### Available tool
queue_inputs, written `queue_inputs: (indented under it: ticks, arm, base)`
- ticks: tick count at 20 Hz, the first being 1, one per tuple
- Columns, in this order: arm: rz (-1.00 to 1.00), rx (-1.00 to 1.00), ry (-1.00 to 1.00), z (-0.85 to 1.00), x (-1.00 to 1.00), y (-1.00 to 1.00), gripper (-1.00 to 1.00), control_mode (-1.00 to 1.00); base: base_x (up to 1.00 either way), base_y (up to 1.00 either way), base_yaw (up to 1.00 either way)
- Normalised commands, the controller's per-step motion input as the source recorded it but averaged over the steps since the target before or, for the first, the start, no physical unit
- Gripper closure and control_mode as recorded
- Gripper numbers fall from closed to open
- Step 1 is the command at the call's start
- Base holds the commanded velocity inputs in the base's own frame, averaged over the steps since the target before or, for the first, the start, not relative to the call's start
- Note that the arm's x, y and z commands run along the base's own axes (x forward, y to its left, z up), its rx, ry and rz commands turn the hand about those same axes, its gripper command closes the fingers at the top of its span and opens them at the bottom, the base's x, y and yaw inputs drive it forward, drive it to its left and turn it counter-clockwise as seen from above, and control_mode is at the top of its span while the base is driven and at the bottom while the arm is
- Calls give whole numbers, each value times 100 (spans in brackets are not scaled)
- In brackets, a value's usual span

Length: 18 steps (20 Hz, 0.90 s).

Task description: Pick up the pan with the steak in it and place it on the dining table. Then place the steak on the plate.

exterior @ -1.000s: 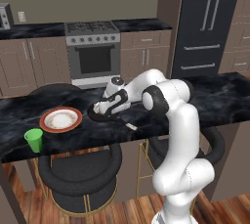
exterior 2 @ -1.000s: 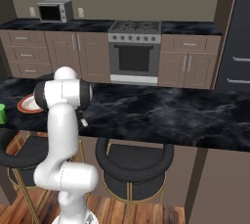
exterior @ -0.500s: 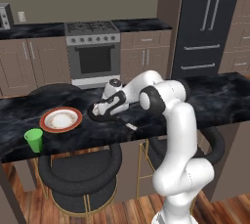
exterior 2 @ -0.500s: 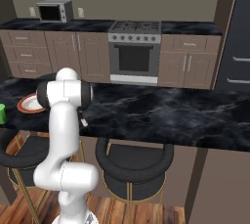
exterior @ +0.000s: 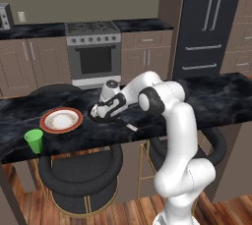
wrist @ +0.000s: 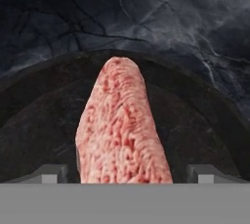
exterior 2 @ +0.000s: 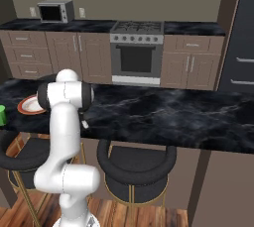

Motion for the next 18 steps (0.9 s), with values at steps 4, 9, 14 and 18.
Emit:
queue_inputs:
  ticks: [4, 9, 14, 18]
  arm:
    - [0, 0, 0, -34, 0, -1, -100, -100]
    - [0, 0, 0, -7, 0, 0, 100, -100]
    - [0, 0, 0, 0, 0, 0, 100, -100]
    - [0, 0, 0, 0, 0, 0, 100, -100]
  base:
    - [0, 0, 0]
    - [0, 0, 0]
    - [0, 0, 0]
    - [0, 0, 0]
